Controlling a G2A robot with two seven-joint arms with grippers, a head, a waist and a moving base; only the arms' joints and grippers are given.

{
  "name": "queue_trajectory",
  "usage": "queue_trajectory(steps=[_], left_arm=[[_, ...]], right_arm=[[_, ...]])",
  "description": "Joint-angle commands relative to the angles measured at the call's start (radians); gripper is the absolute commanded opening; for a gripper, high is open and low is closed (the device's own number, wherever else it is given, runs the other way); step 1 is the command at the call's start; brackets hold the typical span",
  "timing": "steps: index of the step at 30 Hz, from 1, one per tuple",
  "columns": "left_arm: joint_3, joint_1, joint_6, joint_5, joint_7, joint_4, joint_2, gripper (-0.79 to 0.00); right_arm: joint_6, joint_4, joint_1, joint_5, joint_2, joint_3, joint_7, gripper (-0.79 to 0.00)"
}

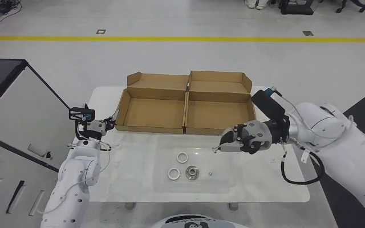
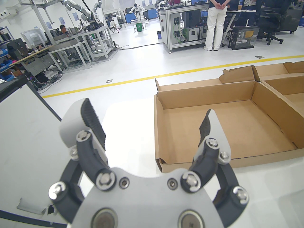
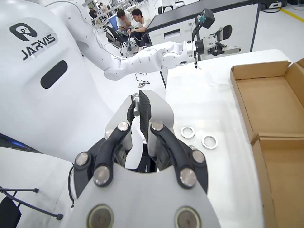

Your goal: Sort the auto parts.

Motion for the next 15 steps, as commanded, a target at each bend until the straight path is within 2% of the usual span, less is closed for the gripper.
queue_trajectory(steps=[1, 5, 15], left_arm=[[0.000, 0.000, 0.000, 0.000, 0.000, 0.000, 0.000, 0.000], [0.000, 0.000, 0.000, 0.000, 0.000, 0.000, 0.000, 0.000], [0.000, 0.000, 0.000, 0.000, 0.000, 0.000, 0.000, 0.000]], right_arm=[[-0.018, 0.008, 0.014, 0.015, 0.015, -0.017, -0.017, -0.785], [-0.058, 0.023, 0.049, 0.013, 0.044, -0.063, -0.058, -0.785], [-0.062, 0.027, 0.053, 0.013, 0.046, -0.067, -0.062, -0.785]])
